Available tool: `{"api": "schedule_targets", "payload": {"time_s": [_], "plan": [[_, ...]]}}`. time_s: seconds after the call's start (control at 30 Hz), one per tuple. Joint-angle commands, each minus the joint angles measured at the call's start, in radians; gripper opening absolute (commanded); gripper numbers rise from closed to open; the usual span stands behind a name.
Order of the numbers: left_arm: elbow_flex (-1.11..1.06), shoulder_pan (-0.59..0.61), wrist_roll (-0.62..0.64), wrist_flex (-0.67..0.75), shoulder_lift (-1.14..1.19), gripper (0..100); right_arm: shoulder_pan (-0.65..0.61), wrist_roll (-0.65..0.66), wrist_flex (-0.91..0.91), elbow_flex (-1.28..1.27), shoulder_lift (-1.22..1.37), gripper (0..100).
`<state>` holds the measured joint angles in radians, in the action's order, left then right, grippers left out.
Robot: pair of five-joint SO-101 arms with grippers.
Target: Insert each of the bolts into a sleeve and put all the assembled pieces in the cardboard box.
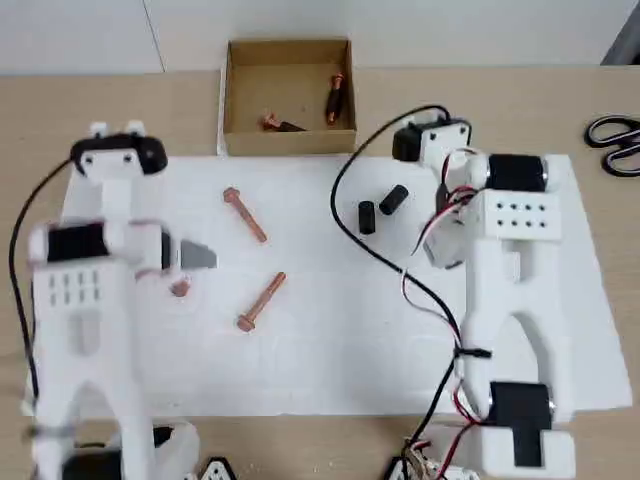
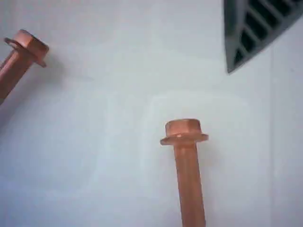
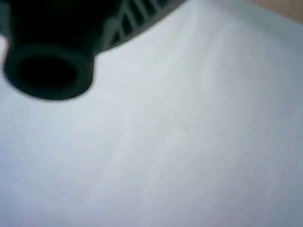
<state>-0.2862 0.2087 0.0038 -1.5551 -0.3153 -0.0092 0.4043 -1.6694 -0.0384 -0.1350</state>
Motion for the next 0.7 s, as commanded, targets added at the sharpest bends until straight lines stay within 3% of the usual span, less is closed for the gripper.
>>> {"api": "schedule_targets", "payload": {"time_s": [0.0,0.2,0.37,0.67], "plan": [[0.234,-0.017,0.04,-0.018,0.219,34,0.002,-0.011,0.002,-0.048,-0.101,0.3],[0.503,-0.158,0.207,-0.021,0.488,34,0.002,-0.014,0.002,-0.11,-0.16,0.3],[0.631,-0.219,0.482,-0.021,0.632,34,0.004,-0.015,0.002,-0.17,-0.202,0.3],[0.763,-0.221,0.612,0.029,0.89,34,0.005,-0.015,0.004,-0.198,-0.248,0.3]]}}
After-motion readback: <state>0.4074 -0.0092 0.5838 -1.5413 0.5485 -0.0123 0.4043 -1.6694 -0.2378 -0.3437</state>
